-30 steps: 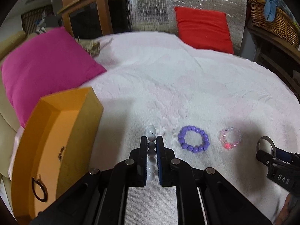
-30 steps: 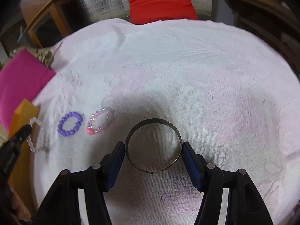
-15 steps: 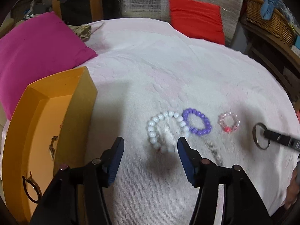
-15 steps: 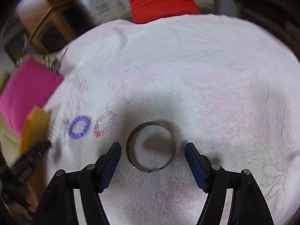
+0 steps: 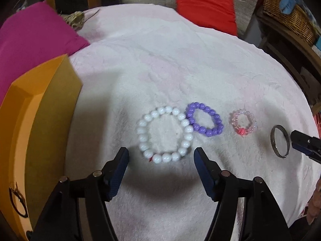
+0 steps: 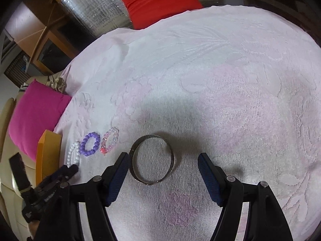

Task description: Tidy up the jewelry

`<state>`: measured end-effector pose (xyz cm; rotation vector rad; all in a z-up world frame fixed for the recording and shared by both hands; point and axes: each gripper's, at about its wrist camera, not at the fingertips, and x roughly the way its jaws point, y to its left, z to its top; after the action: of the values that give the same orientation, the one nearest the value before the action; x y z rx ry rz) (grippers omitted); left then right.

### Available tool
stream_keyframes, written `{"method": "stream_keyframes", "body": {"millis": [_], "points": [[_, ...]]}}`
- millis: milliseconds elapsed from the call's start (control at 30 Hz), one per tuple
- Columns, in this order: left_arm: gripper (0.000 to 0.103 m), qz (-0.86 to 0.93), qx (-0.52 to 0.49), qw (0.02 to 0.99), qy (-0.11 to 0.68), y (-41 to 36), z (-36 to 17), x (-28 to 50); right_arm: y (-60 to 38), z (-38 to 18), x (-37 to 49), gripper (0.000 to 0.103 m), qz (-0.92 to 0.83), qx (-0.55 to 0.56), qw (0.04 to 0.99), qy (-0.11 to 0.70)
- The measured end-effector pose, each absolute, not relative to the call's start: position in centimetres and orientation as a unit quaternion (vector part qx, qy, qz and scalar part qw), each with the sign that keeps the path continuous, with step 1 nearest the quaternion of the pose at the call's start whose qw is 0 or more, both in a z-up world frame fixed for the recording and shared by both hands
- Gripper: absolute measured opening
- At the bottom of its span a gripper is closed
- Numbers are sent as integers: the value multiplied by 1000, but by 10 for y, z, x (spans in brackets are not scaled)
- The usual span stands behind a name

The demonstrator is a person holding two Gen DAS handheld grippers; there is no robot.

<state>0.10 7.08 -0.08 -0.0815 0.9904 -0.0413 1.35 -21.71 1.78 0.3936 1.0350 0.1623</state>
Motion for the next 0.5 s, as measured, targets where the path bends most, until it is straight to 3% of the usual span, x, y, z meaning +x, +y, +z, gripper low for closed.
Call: {"method": "stream_keyframes", "body": {"millis": [267, 333, 500], "points": [[70, -16, -23, 885, 465, 60, -6, 9, -211, 19, 12, 74, 72, 162, 853, 491], [51, -6, -7, 888, 461, 56, -7, 9, -203, 18, 12, 74, 71, 145, 855, 493], [27, -5, -2, 892, 453, 51, -2, 5, -175, 15, 8, 78, 68, 62, 865, 493]]}}
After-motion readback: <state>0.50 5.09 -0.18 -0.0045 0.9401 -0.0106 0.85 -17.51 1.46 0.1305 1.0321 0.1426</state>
